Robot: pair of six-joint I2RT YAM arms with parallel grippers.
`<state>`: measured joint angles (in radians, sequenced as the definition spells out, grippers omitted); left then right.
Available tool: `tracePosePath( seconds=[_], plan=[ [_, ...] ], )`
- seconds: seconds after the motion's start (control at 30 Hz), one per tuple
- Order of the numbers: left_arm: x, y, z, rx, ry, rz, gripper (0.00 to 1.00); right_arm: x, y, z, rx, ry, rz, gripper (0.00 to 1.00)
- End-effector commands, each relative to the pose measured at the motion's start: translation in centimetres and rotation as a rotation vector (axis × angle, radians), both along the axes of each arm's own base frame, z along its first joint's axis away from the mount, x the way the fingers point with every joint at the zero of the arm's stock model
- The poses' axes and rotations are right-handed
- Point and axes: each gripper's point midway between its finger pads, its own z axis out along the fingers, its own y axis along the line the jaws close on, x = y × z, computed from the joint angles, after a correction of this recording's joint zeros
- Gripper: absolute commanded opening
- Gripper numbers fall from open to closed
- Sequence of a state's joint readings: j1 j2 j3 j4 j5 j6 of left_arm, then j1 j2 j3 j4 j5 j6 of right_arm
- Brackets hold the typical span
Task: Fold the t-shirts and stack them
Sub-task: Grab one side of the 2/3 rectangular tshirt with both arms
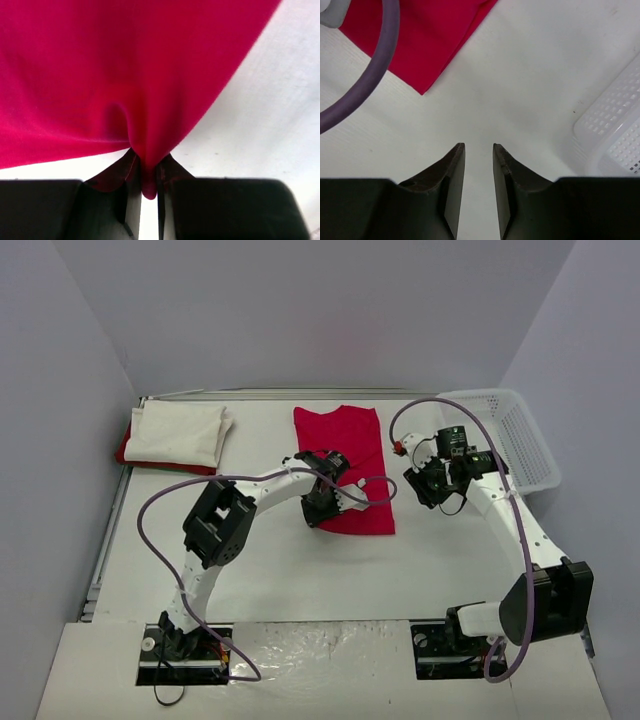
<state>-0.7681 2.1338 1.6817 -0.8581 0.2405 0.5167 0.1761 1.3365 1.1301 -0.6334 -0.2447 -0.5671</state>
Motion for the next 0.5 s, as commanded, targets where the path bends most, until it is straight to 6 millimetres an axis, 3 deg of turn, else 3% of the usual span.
tracePosePath(
  seconds=[0.0, 0.13, 0.23, 0.33, 0.43, 0.47],
  plan=[
    [-2.7, 0.0, 2.6, -0.069, 0.075, -0.029, 0.02, -2.8, 0.7, 0.5, 0.045, 0.06, 0.086, 0.24],
    [-4.0, -0.7, 4.4, -0.187, 0.16, -0.033, 0.02, -4.3, 2.8, 1.5, 0.144, 0.062, 0.217, 0.25],
    [-4.3, -0.4, 5.4, -0.246, 0.225, -0.024, 0.02, -3.9, 2.4, 1.8, 0.103, 0.026, 0.265, 0.27],
    [-4.3, 0.0, 5.7, -0.252, 0.251, -0.048, 0.02, -3.7, 2.1, 0.9, 0.061, 0.03, 0.335, 0.4],
    [-4.3, 0.7, 5.2, -0.239, 0.277, -0.035, 0.48, -3.7, 1.6, -0.5, 0.029, 0.06, 0.343, 0.49],
    [-4.5, 0.8, 5.1, -0.233, 0.28, -0.039, 0.48, -3.6, 1.5, -0.7, 0.024, 0.069, 0.336, 0.52]
  ],
)
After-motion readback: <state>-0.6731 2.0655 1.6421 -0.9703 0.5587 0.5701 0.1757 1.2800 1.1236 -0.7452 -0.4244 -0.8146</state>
